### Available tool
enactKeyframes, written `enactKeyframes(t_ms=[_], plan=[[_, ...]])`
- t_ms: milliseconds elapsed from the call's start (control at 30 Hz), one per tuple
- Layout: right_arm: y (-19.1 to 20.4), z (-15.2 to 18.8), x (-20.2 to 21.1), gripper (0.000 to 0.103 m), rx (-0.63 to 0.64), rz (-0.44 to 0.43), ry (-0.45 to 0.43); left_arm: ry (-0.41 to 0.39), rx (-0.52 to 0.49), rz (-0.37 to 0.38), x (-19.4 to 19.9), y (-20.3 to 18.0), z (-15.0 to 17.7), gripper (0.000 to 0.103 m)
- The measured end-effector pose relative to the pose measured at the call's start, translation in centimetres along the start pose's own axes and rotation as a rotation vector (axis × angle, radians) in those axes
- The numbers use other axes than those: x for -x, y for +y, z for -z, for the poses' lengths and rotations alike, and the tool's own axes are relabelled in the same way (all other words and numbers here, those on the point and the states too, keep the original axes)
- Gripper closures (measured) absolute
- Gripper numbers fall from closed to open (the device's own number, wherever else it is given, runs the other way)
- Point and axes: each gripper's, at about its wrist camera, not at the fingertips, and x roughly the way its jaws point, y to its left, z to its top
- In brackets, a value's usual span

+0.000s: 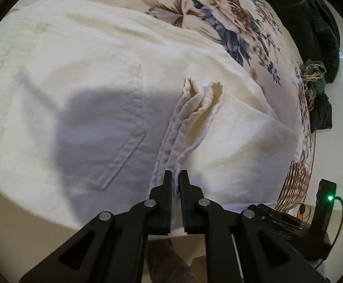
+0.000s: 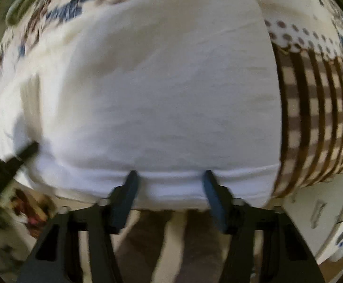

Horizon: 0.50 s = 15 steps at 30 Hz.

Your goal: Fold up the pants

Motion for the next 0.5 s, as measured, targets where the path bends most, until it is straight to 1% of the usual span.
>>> enactKeyframes(t_ms=[33, 67, 100, 167, 200, 233, 267, 333, 400, 433, 500], plan=[[0.1, 0.1, 0.1, 0.062, 0.019, 0.008, 0.002, -0.01, 0.0, -0.02, 0.7, -0.3, 0.1, 0.093], [0.0, 0.1, 0.3, 0.062, 0.021, 0.006, 0.005, -0.033, -0.001, -0.033, 1.7, -0.8, 0.2, 0.092], [-0.1, -0.1, 0.4, 0.062, 0.015, 0.0, 0.011, -0.054, -0.004, -0.028, 2.5, -1.4, 0.1, 0.086], [-1.0, -0.7, 1.2, 0.061, -0.034, -0.047, 0.016, -0.086, -0.011, -0.028, 3.6, -2.6, -0.2, 0.055], [-1.3, -1.1, 1.6, 0.061, -0.058, -0.072, 0.01, -0.104, -0.018, -0.023, 3.9, -3.5, -0.6, 0.048], [-1.9, -1.6, 2.4, 0.058, -0.092, -0.095, -0.01, -0.12, -0.036, 0.008, 3.9, -4.6, -1.1, 0.038], [-2.3, -2.0, 2.9, 0.056, -0.114, -0.101, -0.033, -0.121, -0.047, 0.024, 3.5, -5.2, -1.6, 0.037], [-3.0, -3.0, 4.1, 0.056, -0.146, -0.094, -0.077, -0.109, -0.08, 0.016, 1.7, -6.5, -3.0, 0.037], [-3.3, -3.8, 4.5, 0.056, -0.165, -0.094, -0.085, -0.108, -0.087, -0.042, -0.5, -6.5, -4.4, 0.037], [-3.5, -4.2, 4.7, 0.056, -0.185, -0.109, -0.087, -0.094, -0.073, -0.078, -1.7, -5.8, -5.1, 0.037], [-3.7, -4.8, 4.8, 0.056, -0.197, -0.122, -0.088, -0.061, -0.031, -0.103, -3.1, -4.0, -5.8, 0.037]])
